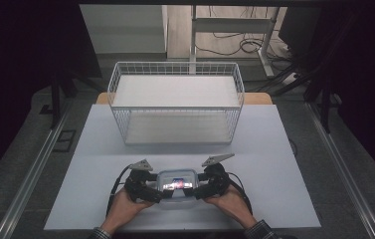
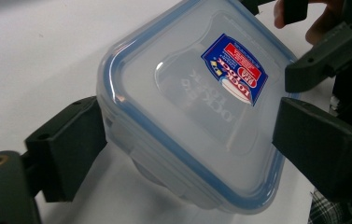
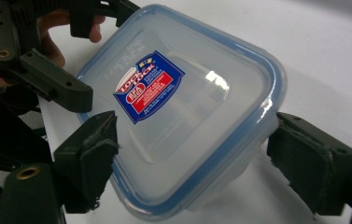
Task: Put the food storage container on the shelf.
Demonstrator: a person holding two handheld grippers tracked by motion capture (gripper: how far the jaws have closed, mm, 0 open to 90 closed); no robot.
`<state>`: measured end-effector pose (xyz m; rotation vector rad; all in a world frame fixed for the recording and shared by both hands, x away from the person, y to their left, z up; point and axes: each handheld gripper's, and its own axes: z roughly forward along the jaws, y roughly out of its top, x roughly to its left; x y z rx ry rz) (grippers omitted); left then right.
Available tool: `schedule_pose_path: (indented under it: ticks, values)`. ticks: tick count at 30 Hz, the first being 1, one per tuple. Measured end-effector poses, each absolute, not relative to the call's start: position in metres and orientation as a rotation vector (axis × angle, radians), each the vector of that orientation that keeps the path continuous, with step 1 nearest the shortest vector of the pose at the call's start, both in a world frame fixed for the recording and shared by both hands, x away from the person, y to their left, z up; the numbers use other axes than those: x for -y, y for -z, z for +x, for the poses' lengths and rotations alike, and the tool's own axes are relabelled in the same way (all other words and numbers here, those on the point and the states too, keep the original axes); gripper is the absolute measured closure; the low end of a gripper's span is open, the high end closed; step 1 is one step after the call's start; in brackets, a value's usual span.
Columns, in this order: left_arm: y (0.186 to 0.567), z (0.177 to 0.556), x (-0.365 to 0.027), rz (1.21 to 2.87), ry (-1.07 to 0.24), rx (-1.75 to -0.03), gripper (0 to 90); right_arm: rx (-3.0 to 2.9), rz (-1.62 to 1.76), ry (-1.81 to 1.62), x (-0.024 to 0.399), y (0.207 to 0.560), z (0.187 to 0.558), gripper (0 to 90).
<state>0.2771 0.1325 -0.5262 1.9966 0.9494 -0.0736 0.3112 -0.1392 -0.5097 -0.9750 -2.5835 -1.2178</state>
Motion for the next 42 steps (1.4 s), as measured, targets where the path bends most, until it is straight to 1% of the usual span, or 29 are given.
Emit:
schedule_pose_path:
  ticks: [2, 6, 7, 9, 13, 14, 15, 16, 20, 25, 32, 35, 42]
  values:
    - [0.526, 0.274, -0.137, 1.982, 0.075, -0.955, 15.2, 2.553, -0.988, 1.226, 0.143, 0.51, 0.309, 23.9]
    - [0.526, 0.269, -0.147, 1.976, 0.123, -0.942, 23.4, 2.517, -1.001, 1.253, 0.151, 0.51, 0.304, 33.6]
    - [0.525, 0.267, -0.149, 1.971, 0.129, -0.942, 27.5, 2.515, -1.004, 1.259, 0.152, 0.509, 0.303, 34.3]
    - [0.526, 0.263, -0.156, 1.94, 0.155, -0.942, 38.5, 2.528, -1.006, 1.258, 0.153, 0.508, 0.3, 35.3]
    - [0.529, 0.26, -0.159, 1.917, 0.202, -0.944, 45.6, 2.516, -1.007, 1.258, 0.155, 0.508, 0.295, 38.7]
    - [0.529, 0.259, -0.16, 1.913, 0.202, -0.936, 45.6, 2.489, -1.023, 1.272, 0.159, 0.508, 0.294, 44.3]
    - [0.529, 0.258, -0.161, 1.908, 0.205, -0.927, 49.7, 2.42, -1.035, 1.3, 0.166, 0.509, 0.295, 50.4]
    - [0.529, 0.257, -0.162, 1.902, 0.207, -0.923, 49.7, 2.42, -1.035, 1.3, 0.166, 0.509, 0.295, 50.4]
    - [0.529, 0.256, -0.164, 1.88, 0.218, -0.918, 54.0, 2.348, -1.022, 1.31, 0.174, 0.509, 0.295, 56.1]
    - [0.532, 0.262, -0.172, 1.826, 0.282, -0.933, 56.6, 2.332, -1.018, 1.335, 0.174, 0.509, 0.293, 57.8]
    - [0.53, 0.268, -0.175, 1.779, 0.291, -0.949, 56.9, 2.335, -1.022, 1.36, 0.172, 0.507, 0.296, 58.0]
    - [0.526, 0.273, -0.177, 1.734, 0.323, -0.938, 58.0, 2.284, -1.043, 1.427, 0.175, 0.5, 0.299, 58.9]
    - [0.51, 0.278, -0.178, 1.742, 0.297, -0.924, 58.2, 2.273, -1.038, 1.471, 0.176, 0.487, 0.305, 58.9]
